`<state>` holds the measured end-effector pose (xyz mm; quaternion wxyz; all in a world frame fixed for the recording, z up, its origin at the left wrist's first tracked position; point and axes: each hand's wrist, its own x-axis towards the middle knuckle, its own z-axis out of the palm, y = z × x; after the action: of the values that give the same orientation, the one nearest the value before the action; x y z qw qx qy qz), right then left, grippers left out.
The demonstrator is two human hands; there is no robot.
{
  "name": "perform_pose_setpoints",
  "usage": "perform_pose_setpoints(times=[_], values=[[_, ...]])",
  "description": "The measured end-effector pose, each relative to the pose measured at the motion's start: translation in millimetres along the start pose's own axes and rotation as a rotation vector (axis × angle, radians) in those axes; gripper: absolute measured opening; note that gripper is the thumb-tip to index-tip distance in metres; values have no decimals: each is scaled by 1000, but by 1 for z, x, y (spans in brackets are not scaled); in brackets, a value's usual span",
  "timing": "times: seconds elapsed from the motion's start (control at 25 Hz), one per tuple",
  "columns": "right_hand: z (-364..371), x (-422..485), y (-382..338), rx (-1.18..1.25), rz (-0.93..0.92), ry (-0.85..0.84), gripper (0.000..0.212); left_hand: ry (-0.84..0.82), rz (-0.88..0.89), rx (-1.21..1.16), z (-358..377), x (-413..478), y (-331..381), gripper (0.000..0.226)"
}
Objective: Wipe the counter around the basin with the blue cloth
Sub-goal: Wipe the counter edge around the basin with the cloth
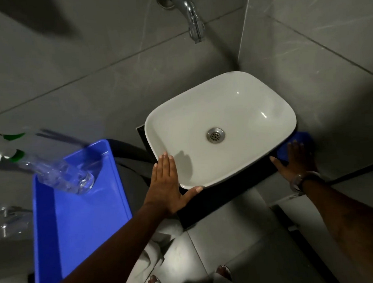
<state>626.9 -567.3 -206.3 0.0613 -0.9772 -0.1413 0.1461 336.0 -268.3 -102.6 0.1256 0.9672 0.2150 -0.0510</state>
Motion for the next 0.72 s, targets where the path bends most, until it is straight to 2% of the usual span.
perform_pose_setpoints(times=[0.16,0.32,0.52,0.64,0.72], values=[[6,-18,-25,54,32,22,103,5,8,-14,0,2,-4,128],[37,-102,-89,90,-24,40,107,15,17,-31,1,1,-4,128],[78,-220,-186,28,-347,-5,104,-13,16,-58,-3,1,-4,130],[86,-248,-219,-81,-498,-68,102,-38,31,-159,-8,-5,-7,117],[84,-245,-222,-176,-546,-83,95,21,43,-268,-3,-21,-11,106]])
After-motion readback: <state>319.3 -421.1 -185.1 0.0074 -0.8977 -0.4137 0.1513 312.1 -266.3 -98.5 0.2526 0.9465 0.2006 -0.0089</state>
